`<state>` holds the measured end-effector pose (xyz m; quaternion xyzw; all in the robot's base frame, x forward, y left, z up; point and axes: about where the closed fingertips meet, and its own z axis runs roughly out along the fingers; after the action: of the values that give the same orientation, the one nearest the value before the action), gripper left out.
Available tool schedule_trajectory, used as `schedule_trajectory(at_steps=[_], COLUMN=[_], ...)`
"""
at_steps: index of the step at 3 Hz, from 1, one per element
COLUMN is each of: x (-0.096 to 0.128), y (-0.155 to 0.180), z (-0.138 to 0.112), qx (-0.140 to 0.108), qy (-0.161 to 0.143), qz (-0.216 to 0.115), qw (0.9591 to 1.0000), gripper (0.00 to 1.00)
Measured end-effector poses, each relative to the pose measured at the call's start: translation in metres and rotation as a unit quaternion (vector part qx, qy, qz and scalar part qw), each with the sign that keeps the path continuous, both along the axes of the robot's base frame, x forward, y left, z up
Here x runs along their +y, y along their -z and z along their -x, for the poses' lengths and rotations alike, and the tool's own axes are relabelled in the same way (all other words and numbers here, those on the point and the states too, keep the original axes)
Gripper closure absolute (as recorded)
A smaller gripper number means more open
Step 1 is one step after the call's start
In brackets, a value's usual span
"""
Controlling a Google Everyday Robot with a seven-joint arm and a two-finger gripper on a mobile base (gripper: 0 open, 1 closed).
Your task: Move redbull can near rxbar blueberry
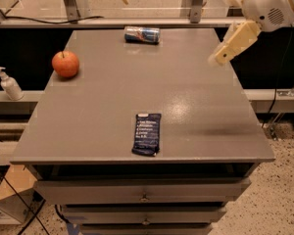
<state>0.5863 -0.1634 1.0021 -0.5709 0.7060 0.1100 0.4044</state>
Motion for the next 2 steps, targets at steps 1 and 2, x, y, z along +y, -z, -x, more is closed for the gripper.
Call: schedule_trajectory(at_steps=[1,2], x=[0.000,0.012], y=[0.000,0.004], z=[0.000,-0.009], qx=[0.000,-0.003], qy=[0.000,-0.007], qz=[0.000,0.014], qw=[1.0000,0.9999], gripper=[0.00,0.00])
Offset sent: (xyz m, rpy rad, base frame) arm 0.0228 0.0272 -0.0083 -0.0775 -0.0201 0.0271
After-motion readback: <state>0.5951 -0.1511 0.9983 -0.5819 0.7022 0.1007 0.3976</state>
